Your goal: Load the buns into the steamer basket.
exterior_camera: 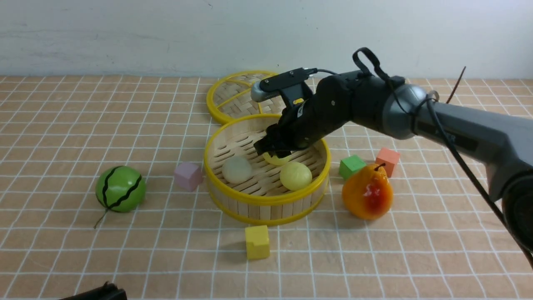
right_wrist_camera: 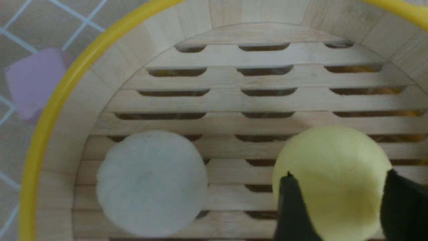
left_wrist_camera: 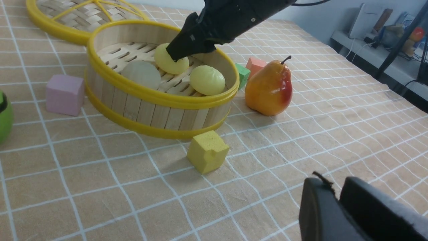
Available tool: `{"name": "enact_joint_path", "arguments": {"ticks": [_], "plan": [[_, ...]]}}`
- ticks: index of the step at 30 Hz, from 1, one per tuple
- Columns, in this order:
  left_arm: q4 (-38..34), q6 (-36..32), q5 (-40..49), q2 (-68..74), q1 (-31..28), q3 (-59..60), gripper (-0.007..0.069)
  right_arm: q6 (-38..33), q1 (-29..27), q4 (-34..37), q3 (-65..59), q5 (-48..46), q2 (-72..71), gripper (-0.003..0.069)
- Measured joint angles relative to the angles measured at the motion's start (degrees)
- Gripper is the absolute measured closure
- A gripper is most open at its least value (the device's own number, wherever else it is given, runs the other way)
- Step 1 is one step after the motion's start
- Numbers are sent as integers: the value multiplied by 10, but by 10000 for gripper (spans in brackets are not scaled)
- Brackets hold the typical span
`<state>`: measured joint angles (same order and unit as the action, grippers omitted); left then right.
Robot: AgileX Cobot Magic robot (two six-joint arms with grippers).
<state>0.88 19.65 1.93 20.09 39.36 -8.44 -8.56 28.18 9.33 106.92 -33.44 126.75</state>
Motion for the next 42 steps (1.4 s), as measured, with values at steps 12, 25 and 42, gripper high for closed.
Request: {"name": "enact_joint_path", "arguments": {"ticks": [12,25,42], "plan": [[0,0,1,0,0,0,533,127,8,-79,-63,-345,-259,309],[0,0,1,0,0,0,533,162,9,-93,-280,-382,-515,678],[0,0,2,0,0,0,530,147,-91,-99,-438,-275,-719,672]]}}
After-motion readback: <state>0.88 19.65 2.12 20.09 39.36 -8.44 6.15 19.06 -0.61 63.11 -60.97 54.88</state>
